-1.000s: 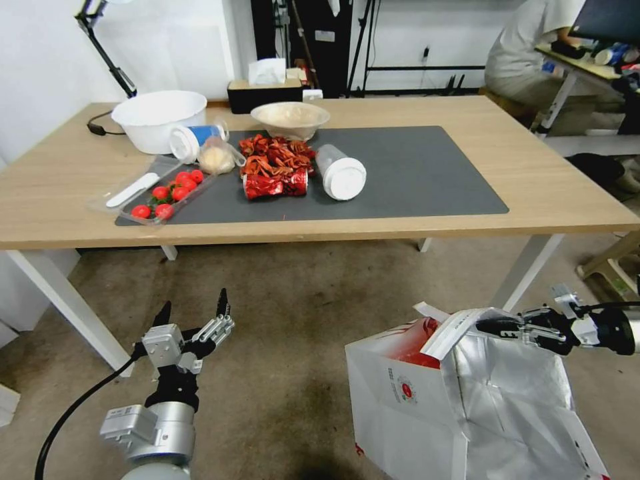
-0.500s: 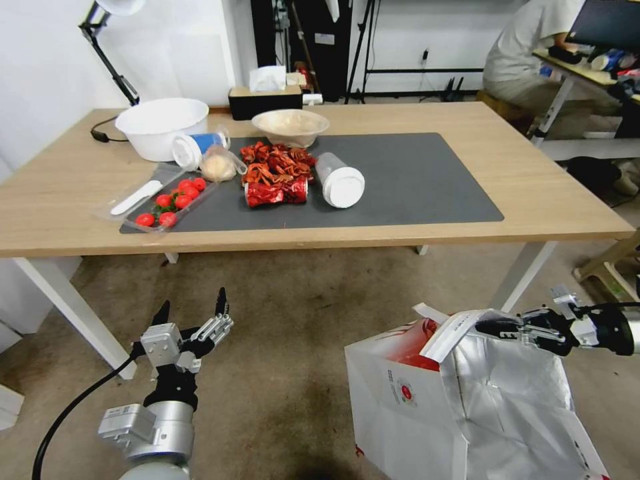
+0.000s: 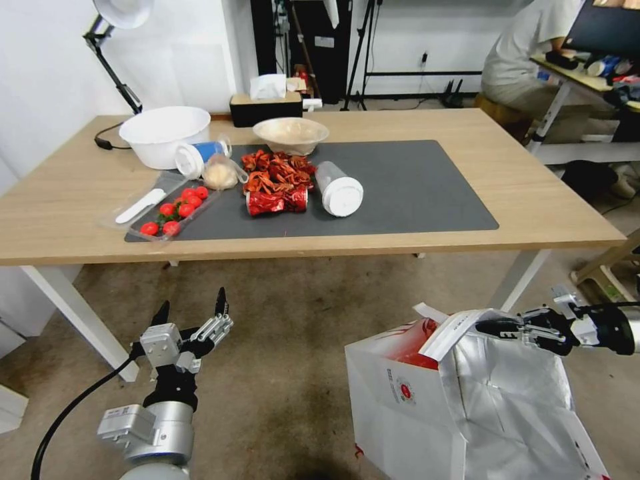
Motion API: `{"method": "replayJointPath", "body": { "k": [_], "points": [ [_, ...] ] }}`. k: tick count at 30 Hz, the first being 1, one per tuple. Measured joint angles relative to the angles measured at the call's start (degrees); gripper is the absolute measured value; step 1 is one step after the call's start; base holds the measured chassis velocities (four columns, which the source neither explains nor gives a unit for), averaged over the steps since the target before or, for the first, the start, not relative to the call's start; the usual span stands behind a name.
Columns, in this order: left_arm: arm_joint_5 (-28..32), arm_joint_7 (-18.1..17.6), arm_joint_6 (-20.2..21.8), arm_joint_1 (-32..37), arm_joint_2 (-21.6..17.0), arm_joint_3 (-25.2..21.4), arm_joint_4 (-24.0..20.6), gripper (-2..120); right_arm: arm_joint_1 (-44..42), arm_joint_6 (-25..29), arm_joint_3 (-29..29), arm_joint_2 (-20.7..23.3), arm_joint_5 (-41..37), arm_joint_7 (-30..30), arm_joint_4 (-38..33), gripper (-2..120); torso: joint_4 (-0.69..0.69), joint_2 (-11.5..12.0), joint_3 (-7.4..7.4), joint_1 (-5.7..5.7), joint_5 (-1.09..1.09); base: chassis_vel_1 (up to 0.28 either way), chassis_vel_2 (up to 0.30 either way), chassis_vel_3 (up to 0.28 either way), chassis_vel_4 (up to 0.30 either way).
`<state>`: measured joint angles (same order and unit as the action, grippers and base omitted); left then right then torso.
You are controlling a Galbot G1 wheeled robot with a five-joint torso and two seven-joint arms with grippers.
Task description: Pick up the food delivery bag from the floor and place it on the table.
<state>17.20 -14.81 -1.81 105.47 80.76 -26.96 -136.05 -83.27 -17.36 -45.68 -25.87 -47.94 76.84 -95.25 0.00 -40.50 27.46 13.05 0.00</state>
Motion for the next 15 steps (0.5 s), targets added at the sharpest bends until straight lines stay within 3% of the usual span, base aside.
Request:
{"method": "replayJointPath", "body": {
  "k": [15],
  "points": [
    [-0.2,-0.2,0.0,0.1,0.1,0.1,0.1,100,-0.1,0.0,0.0,-0.1,0.0,0.0,-0.2,0,0.0,-3.6,2.08,1.49,0.0,0.0,0.0,0.0,0.0]
  ]
}}
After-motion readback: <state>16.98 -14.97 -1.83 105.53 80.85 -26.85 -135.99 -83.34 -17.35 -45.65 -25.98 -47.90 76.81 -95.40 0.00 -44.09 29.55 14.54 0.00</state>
